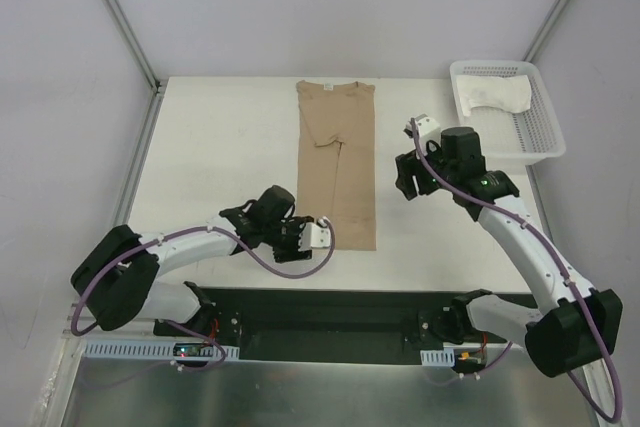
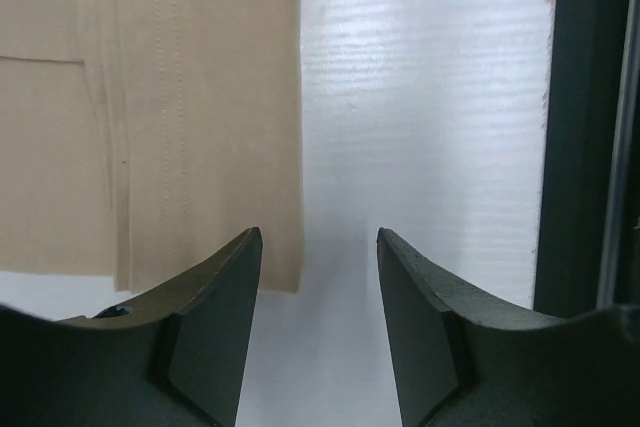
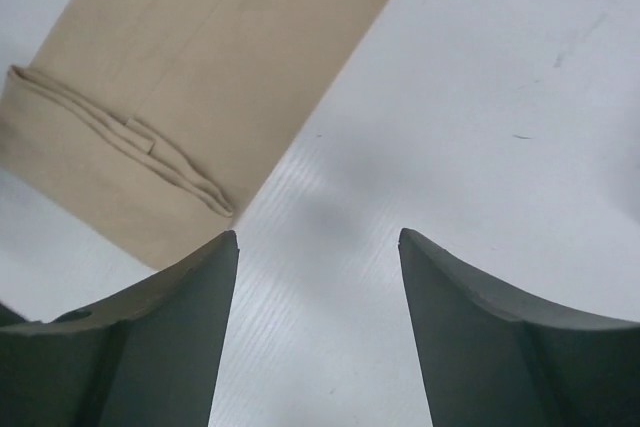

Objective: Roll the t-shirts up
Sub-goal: Roll the T-shirt to the center of the board.

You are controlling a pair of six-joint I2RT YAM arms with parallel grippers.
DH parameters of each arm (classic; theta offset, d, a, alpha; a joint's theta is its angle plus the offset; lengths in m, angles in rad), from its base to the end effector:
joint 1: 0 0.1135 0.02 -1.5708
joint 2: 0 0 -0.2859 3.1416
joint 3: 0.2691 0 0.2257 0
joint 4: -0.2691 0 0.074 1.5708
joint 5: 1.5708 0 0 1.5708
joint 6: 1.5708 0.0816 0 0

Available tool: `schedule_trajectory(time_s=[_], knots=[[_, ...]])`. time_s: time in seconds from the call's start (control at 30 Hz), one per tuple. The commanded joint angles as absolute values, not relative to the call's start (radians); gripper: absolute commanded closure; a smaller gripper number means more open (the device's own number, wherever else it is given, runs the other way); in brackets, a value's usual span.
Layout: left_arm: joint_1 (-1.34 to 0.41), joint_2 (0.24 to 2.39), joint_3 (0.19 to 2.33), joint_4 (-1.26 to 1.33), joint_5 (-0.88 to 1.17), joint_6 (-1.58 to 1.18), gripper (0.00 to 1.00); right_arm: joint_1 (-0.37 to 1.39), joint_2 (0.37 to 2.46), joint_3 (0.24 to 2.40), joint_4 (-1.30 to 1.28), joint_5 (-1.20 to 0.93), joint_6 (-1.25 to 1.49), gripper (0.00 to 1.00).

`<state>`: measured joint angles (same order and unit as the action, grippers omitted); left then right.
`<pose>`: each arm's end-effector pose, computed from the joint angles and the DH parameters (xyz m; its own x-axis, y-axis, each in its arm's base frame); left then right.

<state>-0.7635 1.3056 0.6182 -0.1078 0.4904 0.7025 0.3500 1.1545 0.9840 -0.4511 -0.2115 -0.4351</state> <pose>0.1566 -0.2031 0.1935 0.1544 0.6412 -0.7517 0.9806 -0.0066 0.1957 0.2327 0.1032 0.3076 -0.2872 -0.5435 -0.7887 -0.6800 0.6956 -0.2318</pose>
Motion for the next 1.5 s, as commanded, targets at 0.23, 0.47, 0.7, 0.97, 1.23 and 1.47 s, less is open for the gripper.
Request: schedule_trajectory(time_s=[0.23,0.47,0.7,0.97,1.23,1.47], knots=[[-0.879,1.388,0.572,-0.026,0.335,0.983,0.75,0.334,1.098,0.946,-0.405,-0.246,-0.552,0.33],[-0.874,1.414,0.67,-0.175,0.36,0.821,1.0,0.351,1.072,0.907,-0.476,-0.37,-0.791,0.35],[-0.813,1.394,0.755,-0.284,0.504,0.672,1.0,0.488,0.971,0.776,-0.428,-0.347,-0.955,0.35],[-0.618,1.48,0.888,-0.379,0.758,0.484,1.0,0.649,0.913,0.649,-0.353,-0.356,-1.04,0.28],[-0.489,1.654,1.0,-0.382,0.983,0.243,1.0,0.793,1.109,0.643,-0.193,-0.267,-0.971,0.21],[-0.417,1.678,1.014,-0.374,1.075,0.167,1.0,0.824,1.232,0.689,-0.157,-0.293,-0.943,0.17]])
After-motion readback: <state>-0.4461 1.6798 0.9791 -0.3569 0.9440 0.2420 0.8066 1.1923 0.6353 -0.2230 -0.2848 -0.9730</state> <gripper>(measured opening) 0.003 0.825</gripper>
